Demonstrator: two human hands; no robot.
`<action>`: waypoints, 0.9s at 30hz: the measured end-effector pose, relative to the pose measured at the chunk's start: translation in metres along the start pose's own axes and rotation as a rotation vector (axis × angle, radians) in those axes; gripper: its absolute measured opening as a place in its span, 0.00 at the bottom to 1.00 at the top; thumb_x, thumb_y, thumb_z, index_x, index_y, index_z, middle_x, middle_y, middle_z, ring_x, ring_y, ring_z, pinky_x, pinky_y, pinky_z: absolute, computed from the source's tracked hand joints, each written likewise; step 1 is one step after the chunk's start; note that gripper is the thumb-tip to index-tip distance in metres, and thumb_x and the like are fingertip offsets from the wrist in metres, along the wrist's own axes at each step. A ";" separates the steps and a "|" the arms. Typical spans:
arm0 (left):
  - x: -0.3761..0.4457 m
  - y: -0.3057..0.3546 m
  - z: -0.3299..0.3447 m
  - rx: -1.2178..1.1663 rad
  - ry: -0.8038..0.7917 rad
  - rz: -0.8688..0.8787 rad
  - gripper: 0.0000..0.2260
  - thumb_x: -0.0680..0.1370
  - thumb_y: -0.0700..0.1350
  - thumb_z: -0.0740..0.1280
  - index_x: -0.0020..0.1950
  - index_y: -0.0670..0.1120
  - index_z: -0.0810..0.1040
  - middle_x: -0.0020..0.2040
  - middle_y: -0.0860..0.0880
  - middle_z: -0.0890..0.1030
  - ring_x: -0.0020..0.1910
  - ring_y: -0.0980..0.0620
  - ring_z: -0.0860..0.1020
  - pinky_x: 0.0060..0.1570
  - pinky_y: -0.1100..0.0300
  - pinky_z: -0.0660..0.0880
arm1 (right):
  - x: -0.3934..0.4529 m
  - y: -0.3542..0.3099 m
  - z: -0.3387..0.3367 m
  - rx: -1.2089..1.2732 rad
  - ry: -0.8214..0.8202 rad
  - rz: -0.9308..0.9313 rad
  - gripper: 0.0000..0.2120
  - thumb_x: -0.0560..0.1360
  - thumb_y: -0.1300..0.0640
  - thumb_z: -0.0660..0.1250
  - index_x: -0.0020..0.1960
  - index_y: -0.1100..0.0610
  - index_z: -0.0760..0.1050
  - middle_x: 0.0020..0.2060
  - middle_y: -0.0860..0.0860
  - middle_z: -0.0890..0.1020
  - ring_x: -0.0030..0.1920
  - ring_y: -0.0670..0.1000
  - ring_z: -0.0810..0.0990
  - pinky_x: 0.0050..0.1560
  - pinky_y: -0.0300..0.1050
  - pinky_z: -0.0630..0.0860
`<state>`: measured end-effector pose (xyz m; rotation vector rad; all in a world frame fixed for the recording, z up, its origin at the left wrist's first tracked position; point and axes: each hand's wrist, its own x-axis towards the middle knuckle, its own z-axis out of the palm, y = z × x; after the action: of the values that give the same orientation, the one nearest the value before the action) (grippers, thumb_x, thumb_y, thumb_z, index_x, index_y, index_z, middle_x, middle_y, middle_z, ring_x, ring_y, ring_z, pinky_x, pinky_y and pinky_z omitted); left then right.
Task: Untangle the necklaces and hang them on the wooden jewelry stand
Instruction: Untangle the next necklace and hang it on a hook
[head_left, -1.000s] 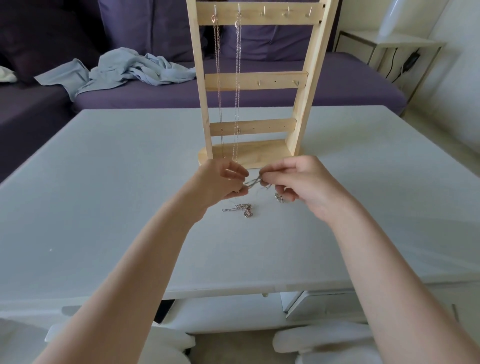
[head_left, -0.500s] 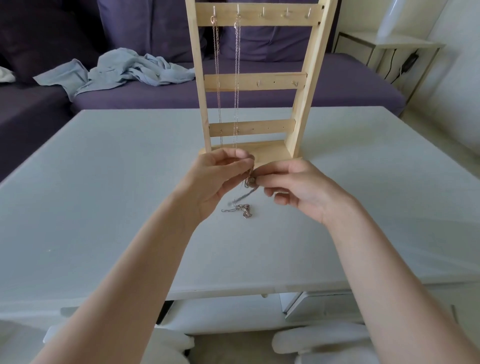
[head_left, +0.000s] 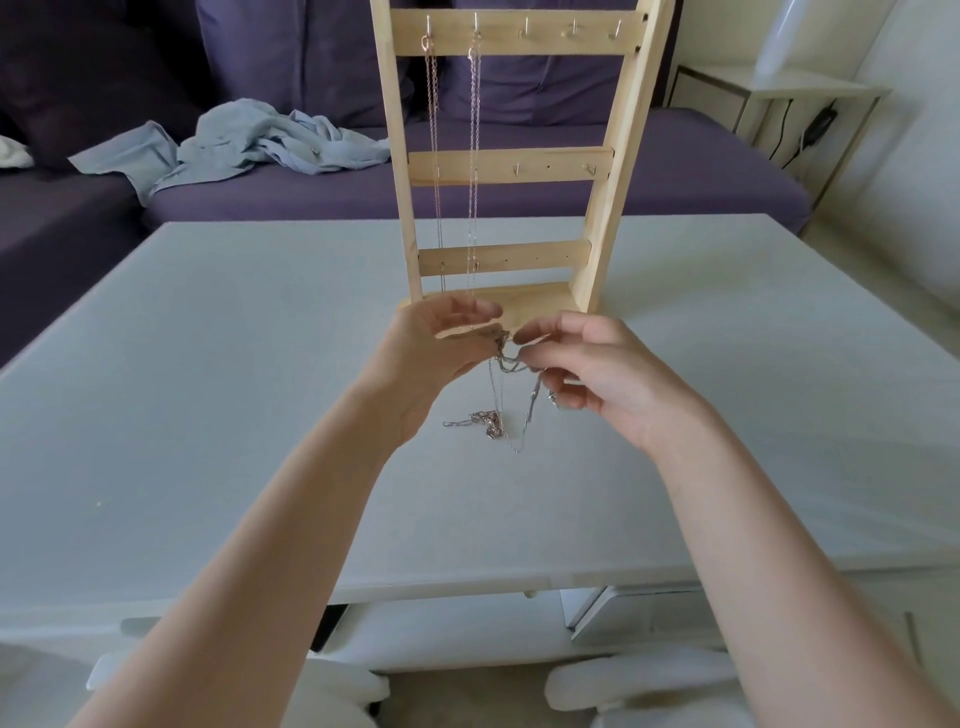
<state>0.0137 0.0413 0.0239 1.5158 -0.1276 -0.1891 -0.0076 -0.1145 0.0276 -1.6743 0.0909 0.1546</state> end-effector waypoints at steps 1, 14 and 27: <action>0.000 0.000 0.000 0.060 0.010 0.028 0.13 0.73 0.27 0.66 0.44 0.46 0.77 0.50 0.47 0.79 0.47 0.54 0.81 0.54 0.63 0.76 | 0.000 0.000 0.001 -0.028 -0.010 -0.010 0.09 0.73 0.67 0.67 0.46 0.55 0.78 0.31 0.50 0.75 0.28 0.47 0.68 0.24 0.36 0.62; -0.002 -0.003 -0.001 0.444 -0.040 0.062 0.09 0.74 0.34 0.69 0.44 0.49 0.78 0.48 0.51 0.80 0.45 0.52 0.82 0.50 0.62 0.76 | 0.002 0.004 0.006 -0.324 0.024 -0.106 0.04 0.71 0.63 0.70 0.39 0.57 0.79 0.26 0.49 0.78 0.23 0.46 0.68 0.24 0.34 0.62; -0.007 0.005 -0.008 0.388 0.109 -0.105 0.09 0.74 0.33 0.65 0.38 0.45 0.76 0.32 0.48 0.77 0.29 0.57 0.75 0.34 0.68 0.77 | 0.008 0.011 -0.011 -0.094 0.363 -0.069 0.03 0.72 0.68 0.66 0.44 0.65 0.78 0.34 0.55 0.83 0.21 0.44 0.74 0.22 0.34 0.65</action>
<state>0.0091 0.0505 0.0291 1.9178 0.0040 -0.1713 -0.0008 -0.1265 0.0166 -1.7815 0.3022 -0.2022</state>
